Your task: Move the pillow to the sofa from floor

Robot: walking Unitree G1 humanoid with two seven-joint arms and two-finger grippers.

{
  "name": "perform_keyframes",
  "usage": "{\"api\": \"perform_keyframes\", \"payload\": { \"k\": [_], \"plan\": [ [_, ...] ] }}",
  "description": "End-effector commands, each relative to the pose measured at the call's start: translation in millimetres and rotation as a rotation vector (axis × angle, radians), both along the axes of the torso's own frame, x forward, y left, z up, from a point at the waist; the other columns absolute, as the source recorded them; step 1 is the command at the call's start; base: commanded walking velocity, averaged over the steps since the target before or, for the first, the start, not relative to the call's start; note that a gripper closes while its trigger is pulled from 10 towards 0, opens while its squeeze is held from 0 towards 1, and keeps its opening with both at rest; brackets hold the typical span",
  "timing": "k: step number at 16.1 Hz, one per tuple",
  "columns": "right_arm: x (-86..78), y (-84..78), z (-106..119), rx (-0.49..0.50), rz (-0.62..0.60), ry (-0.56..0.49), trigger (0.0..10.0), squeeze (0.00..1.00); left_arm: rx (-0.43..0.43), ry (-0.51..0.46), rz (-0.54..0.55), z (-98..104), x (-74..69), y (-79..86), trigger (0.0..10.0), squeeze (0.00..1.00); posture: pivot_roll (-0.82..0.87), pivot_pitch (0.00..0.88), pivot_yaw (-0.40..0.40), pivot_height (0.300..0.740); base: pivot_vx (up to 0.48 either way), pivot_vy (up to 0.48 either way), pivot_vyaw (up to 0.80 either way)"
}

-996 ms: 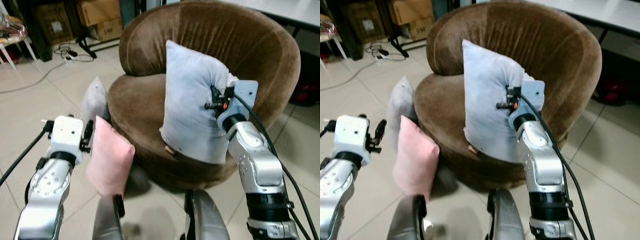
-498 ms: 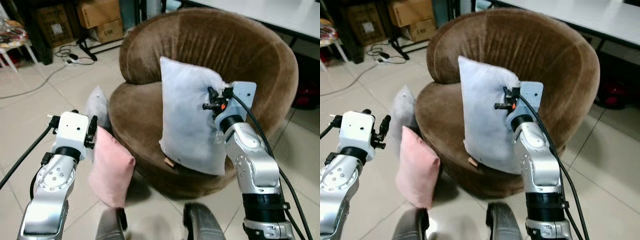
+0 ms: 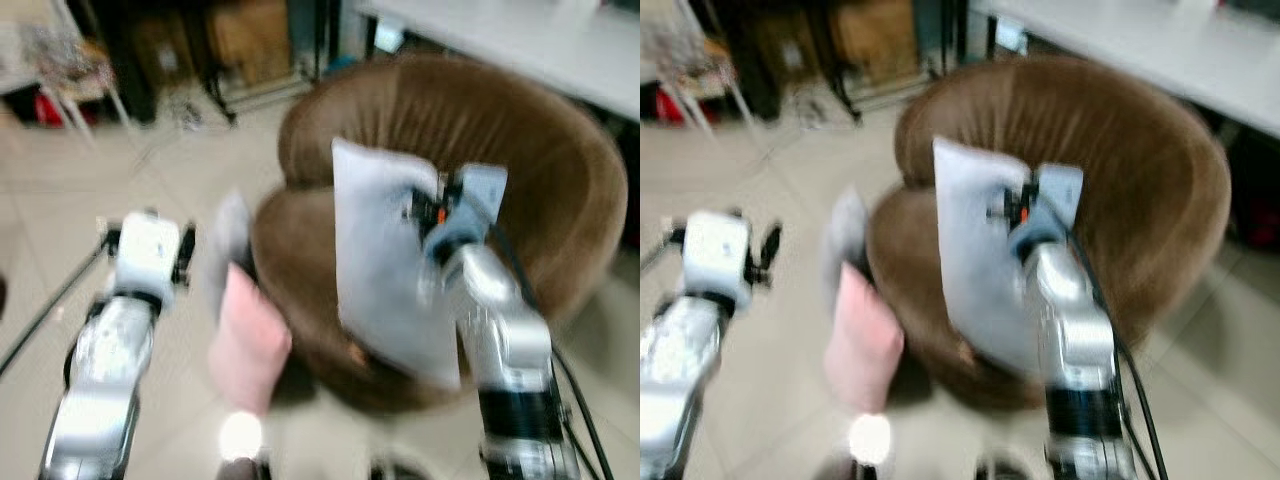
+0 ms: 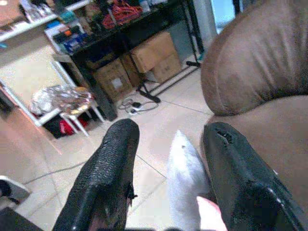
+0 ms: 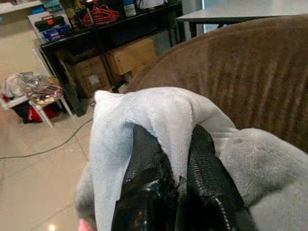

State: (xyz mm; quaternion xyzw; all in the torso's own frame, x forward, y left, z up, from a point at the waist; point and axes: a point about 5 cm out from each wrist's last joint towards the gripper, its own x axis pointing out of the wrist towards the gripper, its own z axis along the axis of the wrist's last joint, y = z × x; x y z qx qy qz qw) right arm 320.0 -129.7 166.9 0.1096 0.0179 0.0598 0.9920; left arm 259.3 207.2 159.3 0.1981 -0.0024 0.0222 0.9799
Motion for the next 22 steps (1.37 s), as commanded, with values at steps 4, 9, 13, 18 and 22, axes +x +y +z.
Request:
{"api": "perform_keyframes", "payload": {
  "k": [4, 9, 13, 18, 22],
  "plan": [
    [-10.3, -9.3, -10.9, 0.021, -0.045, 0.043, 10.0, 0.00, 0.041, 0.007, -0.010, -3.9, -5.9, 3.8, 10.0, 0.00, -0.03, 0.000, 0.010, 0.740, 0.000, 0.000, 0.00],
    [-10.6, -10.0, -9.0, 0.015, -0.063, 0.017, 10.0, 0.00, 0.020, 0.006, -0.049, -2.4, -3.4, -0.5, 10.0, 0.00, -0.04, 0.000, 0.017, 0.740, 0.000, 0.000, 0.00],
    [-9.3, -4.1, -7.1, 0.001, -0.024, 0.010, 10.0, 0.00, 0.017, 0.008, -0.059, -3.0, -5.5, -2.4, 10.0, 0.00, -0.03, 0.000, 0.009, 0.740, 0.000, 0.000, -0.60],
    [-7.2, -1.6, -1.0, -0.005, -0.005, -0.031, 10.0, 0.00, 0.010, 0.003, -0.063, -2.3, -5.4, -2.7, 10.0, 0.00, -0.03, 0.000, 0.007, 0.740, 0.100, 0.000, -0.12],
    [-7.4, -1.0, -1.6, -0.014, 0.009, -0.033, 10.0, 0.00, 0.003, 0.003, -0.070, -2.4, -5.2, -3.7, 10.0, 0.00, -0.03, 0.000, 0.006, 0.740, 0.279, 0.000, -0.40]
  ]
}}
